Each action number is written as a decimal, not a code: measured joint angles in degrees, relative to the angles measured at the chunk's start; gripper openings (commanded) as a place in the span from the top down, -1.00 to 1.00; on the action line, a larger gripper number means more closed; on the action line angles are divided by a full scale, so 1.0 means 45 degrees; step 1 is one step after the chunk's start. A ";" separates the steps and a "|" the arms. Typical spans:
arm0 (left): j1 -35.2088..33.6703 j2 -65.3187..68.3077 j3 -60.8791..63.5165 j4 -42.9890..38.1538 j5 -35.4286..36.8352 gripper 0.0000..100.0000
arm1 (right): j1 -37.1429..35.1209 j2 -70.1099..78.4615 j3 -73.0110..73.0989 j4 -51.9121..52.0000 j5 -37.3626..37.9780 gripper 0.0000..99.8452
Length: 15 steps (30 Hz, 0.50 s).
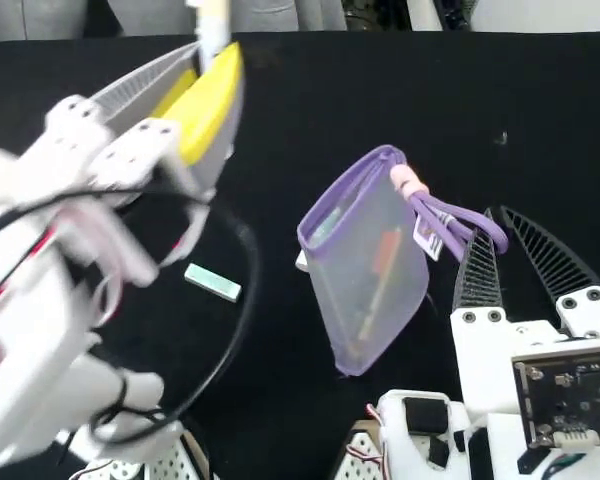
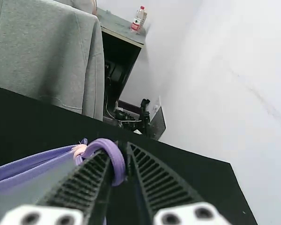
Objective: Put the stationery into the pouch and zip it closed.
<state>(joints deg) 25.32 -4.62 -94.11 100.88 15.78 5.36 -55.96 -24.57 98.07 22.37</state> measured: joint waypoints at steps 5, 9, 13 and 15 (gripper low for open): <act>0.0000 -0.2051 0.1602 0.0020 0.0020 0.94 | 0.0000 0.0000 0.0000 0.0000 0.0000 0.98; 0.0000 -0.4161 0.4571 0.0020 0.0059 0.94 | 0.0000 0.0000 0.0000 0.0000 0.0000 0.98; -0.0020 -0.6173 0.7365 -0.0606 0.0391 0.94 | 0.0000 0.0000 0.0000 0.0000 0.0000 0.98; -0.0039 -0.6994 0.8733 -0.1231 0.0586 0.94 | 0.0000 0.0000 0.0000 0.0000 0.0000 0.98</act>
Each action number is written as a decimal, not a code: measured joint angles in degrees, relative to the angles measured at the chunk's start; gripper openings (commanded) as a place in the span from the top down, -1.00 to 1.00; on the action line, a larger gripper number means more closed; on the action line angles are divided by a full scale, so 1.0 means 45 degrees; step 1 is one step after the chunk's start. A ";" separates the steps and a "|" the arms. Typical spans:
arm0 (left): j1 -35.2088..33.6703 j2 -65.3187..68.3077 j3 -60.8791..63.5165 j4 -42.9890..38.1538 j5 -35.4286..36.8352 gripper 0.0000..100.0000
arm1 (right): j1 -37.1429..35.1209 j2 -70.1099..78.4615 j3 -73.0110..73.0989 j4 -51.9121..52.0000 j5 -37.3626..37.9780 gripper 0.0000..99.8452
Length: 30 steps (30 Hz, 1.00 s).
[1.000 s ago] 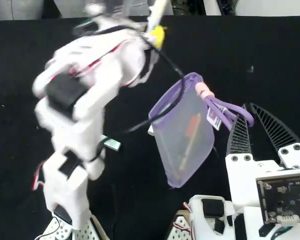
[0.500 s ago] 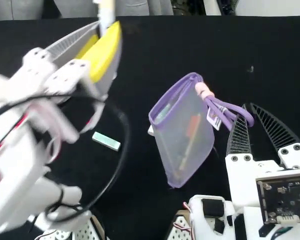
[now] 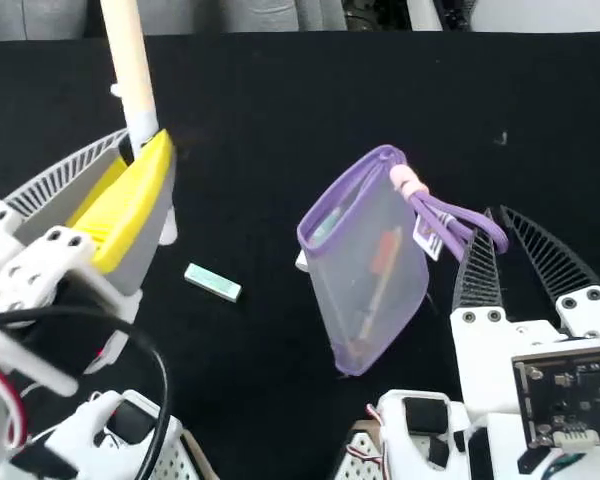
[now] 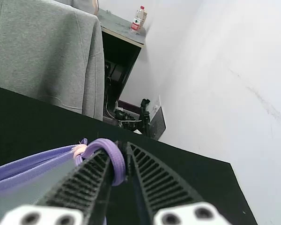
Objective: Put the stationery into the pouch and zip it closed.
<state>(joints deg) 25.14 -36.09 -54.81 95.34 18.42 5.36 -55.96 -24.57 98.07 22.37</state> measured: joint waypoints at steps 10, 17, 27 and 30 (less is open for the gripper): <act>0.0000 -0.4943 0.9436 -0.5392 0.0723 0.94 | 0.0000 0.0000 0.0000 0.0000 0.0000 0.98; 0.0821 -0.9924 1.8852 -1.3187 0.0742 0.94 | 0.0000 0.0000 0.0000 0.0000 0.0000 0.98; 0.3067 -1.0100 2.5748 -1.9028 -0.0625 0.94 | 0.0000 0.0000 0.0000 0.0000 0.0000 0.98; 0.3458 -0.9651 2.6120 -1.9614 -0.0860 0.94 | 0.0000 0.0000 0.0000 0.0000 0.0000 0.98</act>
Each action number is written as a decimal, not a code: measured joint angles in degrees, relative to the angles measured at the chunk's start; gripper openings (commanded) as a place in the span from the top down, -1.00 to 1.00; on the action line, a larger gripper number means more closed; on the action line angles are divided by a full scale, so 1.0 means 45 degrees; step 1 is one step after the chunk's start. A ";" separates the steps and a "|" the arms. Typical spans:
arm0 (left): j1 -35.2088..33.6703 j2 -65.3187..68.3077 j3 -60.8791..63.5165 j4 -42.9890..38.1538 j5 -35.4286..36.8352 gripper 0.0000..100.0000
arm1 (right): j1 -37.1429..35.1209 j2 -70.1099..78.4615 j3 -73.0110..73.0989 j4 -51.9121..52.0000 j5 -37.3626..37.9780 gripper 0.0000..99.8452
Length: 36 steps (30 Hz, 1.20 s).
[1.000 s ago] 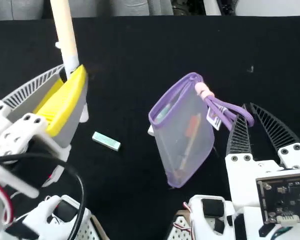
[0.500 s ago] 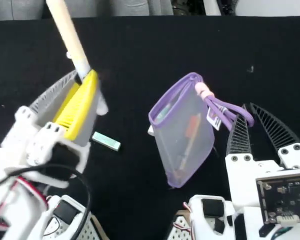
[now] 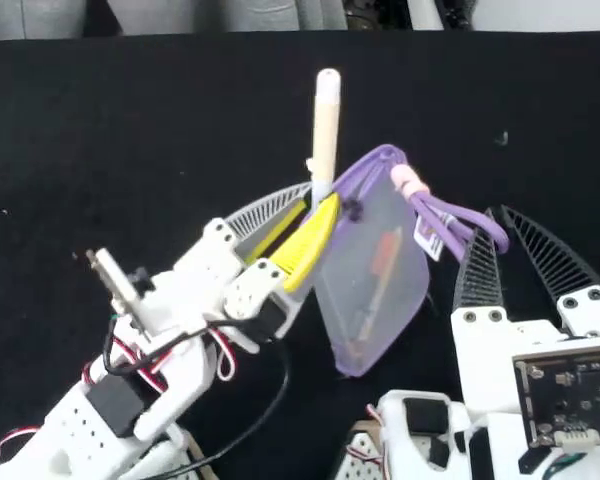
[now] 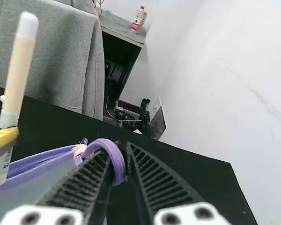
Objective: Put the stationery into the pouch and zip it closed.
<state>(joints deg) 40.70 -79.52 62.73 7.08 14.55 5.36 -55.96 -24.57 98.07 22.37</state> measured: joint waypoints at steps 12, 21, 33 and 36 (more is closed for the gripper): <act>0.0215 0.1172 0.1387 -0.2891 -0.0156 0.94 | 0.0000 0.0000 0.0000 0.0000 0.0000 0.98; -0.0410 0.1172 0.0488 -0.2989 -0.0176 0.94 | 0.0000 0.0000 0.0000 0.0000 0.0000 0.98; -0.0449 0.1192 0.1836 -0.2989 -0.0176 0.94 | 0.0000 0.0000 0.0000 0.0000 0.0000 0.98; -0.0449 0.1192 0.2325 -0.2989 -0.0176 0.94 | 0.0000 0.0000 0.0000 0.0000 0.0000 0.98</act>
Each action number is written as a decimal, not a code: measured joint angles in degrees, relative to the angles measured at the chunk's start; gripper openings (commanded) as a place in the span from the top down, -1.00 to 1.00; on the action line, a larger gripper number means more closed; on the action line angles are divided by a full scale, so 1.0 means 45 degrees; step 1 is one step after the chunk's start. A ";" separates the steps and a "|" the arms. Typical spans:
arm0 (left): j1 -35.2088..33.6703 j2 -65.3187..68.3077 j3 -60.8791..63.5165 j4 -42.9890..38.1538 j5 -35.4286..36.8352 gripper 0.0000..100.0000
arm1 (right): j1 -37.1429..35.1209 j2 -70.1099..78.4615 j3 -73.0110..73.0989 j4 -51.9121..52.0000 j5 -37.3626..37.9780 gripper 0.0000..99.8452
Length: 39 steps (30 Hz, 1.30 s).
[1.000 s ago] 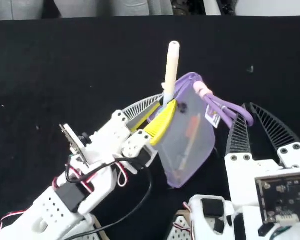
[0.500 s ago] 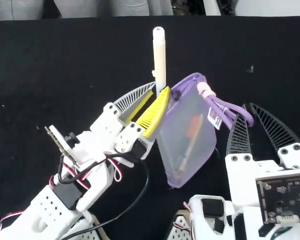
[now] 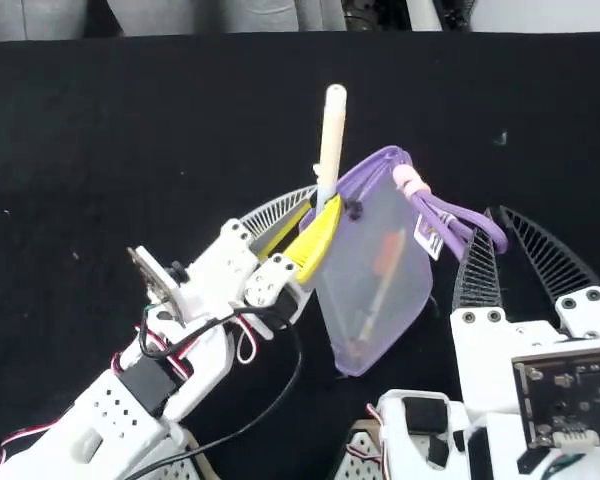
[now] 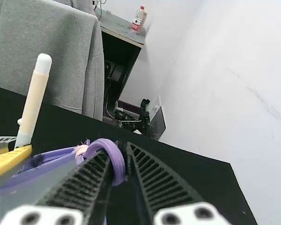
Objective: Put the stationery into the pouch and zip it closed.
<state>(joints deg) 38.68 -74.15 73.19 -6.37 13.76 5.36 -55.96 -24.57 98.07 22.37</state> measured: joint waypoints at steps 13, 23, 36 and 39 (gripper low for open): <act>0.0703 -0.0176 0.0918 -0.0117 0.0625 0.84 | 0.0000 0.0000 0.0000 0.0000 0.0000 0.98; 0.0703 -0.0215 -0.1153 0.4376 0.0723 0.66 | 0.0000 0.0000 0.0000 0.0000 0.0000 0.98; 0.0117 -0.0020 -0.4142 0.7814 0.0469 0.65 | 0.0000 0.0000 0.0000 0.0000 0.0000 0.98; -0.1172 -0.0020 -0.5255 0.8830 0.0391 0.65 | 0.0000 0.0000 0.0000 0.0000 0.0000 0.98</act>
<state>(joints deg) 33.41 -74.24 49.54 33.36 15.52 5.36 -55.96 -24.57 98.07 22.37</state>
